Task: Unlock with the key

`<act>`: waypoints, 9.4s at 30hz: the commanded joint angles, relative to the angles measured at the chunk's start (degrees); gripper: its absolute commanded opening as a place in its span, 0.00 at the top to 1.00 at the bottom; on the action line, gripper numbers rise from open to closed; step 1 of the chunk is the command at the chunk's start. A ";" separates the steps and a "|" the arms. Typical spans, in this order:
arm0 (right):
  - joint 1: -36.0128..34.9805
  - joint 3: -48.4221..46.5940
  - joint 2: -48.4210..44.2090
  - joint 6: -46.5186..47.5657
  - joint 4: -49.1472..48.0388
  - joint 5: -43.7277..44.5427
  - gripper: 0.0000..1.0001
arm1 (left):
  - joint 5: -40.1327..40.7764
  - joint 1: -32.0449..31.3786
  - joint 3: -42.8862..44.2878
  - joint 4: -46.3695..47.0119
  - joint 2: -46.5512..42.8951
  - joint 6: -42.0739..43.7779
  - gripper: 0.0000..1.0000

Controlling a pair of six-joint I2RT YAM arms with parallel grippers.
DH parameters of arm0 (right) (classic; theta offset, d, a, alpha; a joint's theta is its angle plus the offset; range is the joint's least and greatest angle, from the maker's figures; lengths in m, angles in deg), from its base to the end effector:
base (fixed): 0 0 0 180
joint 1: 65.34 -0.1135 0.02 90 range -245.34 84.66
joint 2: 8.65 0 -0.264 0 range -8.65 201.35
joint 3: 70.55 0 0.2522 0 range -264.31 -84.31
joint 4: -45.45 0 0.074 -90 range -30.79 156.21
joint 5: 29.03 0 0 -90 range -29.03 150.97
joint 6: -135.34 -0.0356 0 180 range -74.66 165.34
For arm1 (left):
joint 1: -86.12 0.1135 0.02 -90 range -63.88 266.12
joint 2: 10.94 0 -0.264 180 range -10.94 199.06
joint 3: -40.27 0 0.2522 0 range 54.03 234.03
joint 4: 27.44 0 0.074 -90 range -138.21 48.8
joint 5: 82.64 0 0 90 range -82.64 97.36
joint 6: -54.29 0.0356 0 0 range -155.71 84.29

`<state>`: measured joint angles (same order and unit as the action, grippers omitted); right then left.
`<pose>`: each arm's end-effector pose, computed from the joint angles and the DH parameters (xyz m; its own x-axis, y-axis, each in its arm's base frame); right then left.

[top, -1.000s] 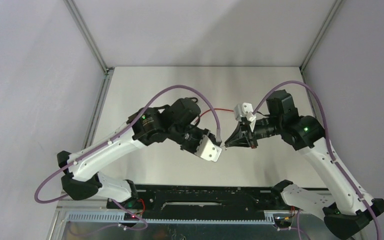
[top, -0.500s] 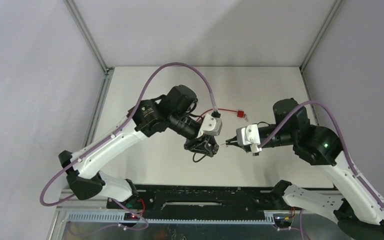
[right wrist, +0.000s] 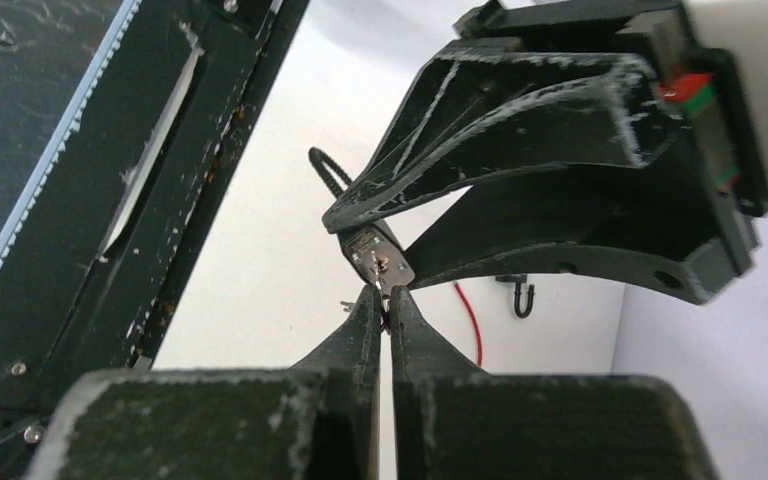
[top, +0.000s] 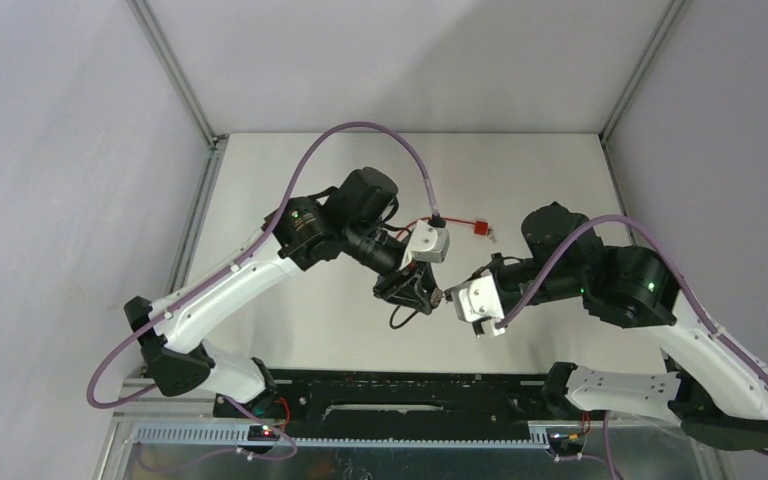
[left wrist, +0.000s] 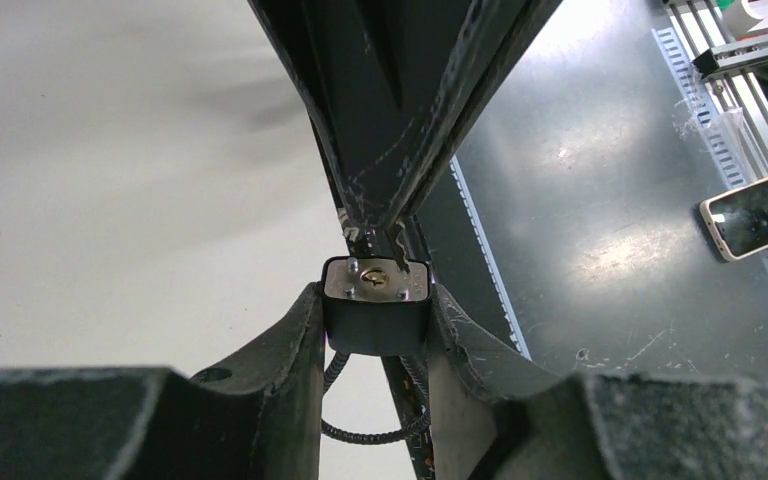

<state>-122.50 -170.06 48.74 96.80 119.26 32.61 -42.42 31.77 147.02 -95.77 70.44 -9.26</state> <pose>0.0695 0.1389 0.4497 0.5722 -0.3826 -0.7253 -0.8201 -0.2595 -0.5101 0.1407 -0.2428 0.4165 0.0232 0.4612 -0.8870 0.9383 -0.3163 -0.1399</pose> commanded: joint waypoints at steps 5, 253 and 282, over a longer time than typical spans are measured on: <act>-3.56 -1.67 1.90 1.92 1.71 6.94 1.00 | -0.90 0.47 0.48 0.30 -0.60 0.32 1.00; 40.94 20.89 22.80 -68.95 -47.71 -37.87 1.00 | 52.29 -1.21 -0.50 10.70 0.70 8.10 0.00; 44.04 24.71 20.77 -77.62 -57.49 -44.34 1.00 | 51.86 0.07 -1.78 19.17 7.51 14.65 0.80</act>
<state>-78.57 -144.99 70.66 19.58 63.13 -10.23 6.82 32.19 144.12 -79.99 77.61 3.29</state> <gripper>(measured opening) 0.226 0.363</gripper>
